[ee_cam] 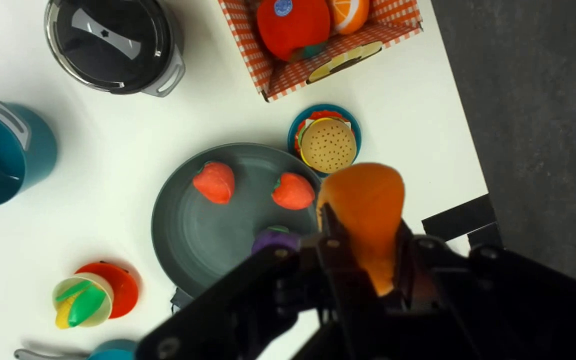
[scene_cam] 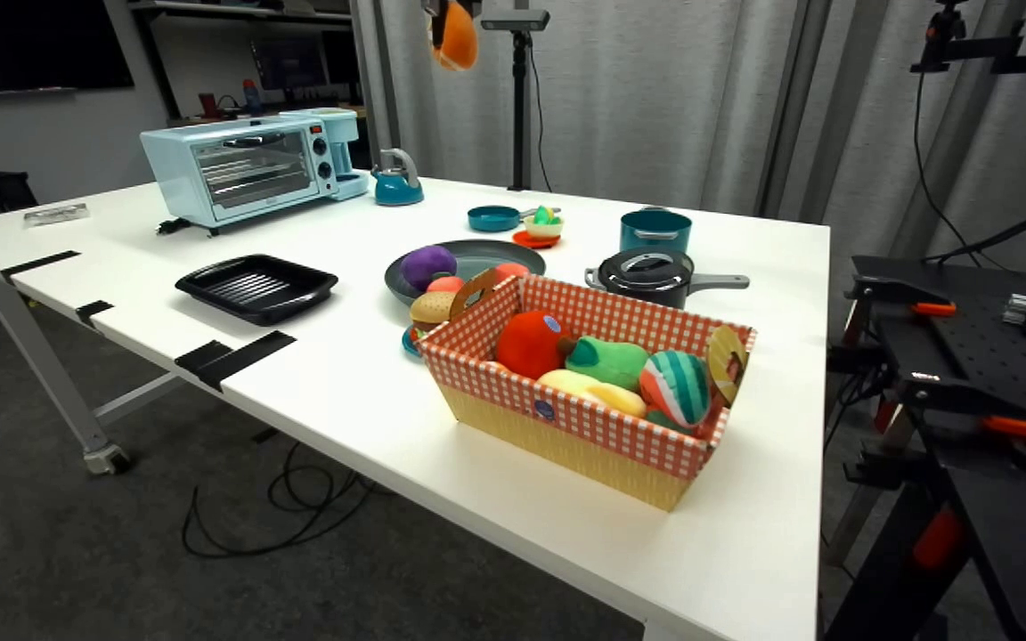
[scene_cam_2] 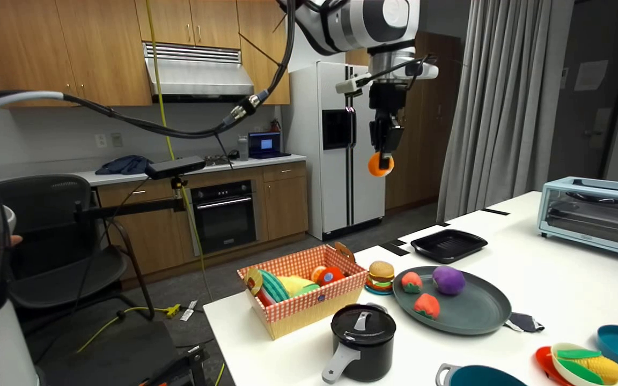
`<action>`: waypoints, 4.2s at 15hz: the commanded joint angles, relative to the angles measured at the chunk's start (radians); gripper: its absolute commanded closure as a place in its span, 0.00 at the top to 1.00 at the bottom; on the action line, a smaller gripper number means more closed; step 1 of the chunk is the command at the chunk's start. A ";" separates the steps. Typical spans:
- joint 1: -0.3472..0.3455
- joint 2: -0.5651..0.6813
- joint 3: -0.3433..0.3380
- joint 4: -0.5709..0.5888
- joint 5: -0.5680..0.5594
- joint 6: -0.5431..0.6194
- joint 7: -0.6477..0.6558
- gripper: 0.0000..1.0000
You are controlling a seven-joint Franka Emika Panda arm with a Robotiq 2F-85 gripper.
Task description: Remove the purple and orange plushies from the box
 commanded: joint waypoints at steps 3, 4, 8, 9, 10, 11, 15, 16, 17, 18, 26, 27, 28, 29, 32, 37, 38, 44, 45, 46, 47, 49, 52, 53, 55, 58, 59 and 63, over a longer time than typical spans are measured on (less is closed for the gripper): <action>-0.037 0.126 -0.028 0.179 0.067 -0.145 0.004 0.06; -0.043 0.145 -0.033 0.206 0.074 -0.167 0.009 0.06; -0.051 0.220 -0.059 0.328 0.055 -0.259 0.041 0.06; -0.052 0.236 -0.065 0.354 0.052 -0.275 0.049 0.06; -0.053 0.250 -0.070 0.378 0.052 -0.286 0.056 0.06; -0.053 0.264 -0.075 0.400 0.047 -0.297 0.066 0.06; -0.050 0.311 -0.091 0.476 0.031 -0.324 0.098 0.06; -0.051 0.321 -0.092 0.491 0.032 -0.324 0.107 0.06; -0.053 0.328 -0.091 0.503 0.038 -0.327 0.109 0.38; -0.053 0.334 -0.091 0.515 0.038 -0.329 0.113 0.49; -0.051 0.347 -0.085 0.567 0.042 -0.340 0.120 1.00; -0.051 0.343 -0.082 0.566 0.045 -0.342 0.117 1.00; -0.045 0.331 -0.079 0.551 0.043 -0.332 0.115 1.00; -0.040 0.320 -0.074 0.539 0.044 -0.323 0.112 1.00; -0.013 0.276 -0.055 0.480 0.040 -0.301 0.091 1.00; 0.040 0.205 -0.024 0.410 0.022 -0.296 0.037 1.00; 0.050 0.186 -0.018 0.388 0.022 -0.296 0.020 1.00; 0.107 0.047 0.000 0.199 -0.052 -0.281 -0.032 1.00; 0.114 0.017 0.003 0.155 -0.074 -0.277 -0.050 1.00; 0.119 -0.017 0.008 0.103 -0.088 -0.268 -0.067 1.00; 0.123 -0.048 0.013 0.054 -0.108 -0.264 -0.080 1.00; 0.126 -0.112 0.024 -0.044 -0.140 -0.253 -0.103 1.00; 0.116 -0.200 0.041 -0.191 -0.160 -0.229 -0.121 1.00; 0.114 -0.232 0.046 -0.242 -0.163 -0.219 -0.122 1.00; 0.107 -0.297 0.055 -0.342 -0.160 -0.204 -0.127 1.00; 0.097 -0.394 0.066 -0.499 -0.153 -0.174 -0.124 1.00; 0.092 -0.429 0.069 -0.553 -0.149 -0.161 -0.125 1.00; 0.075 -0.536 0.078 -0.707 -0.140 -0.138 -0.130 1.00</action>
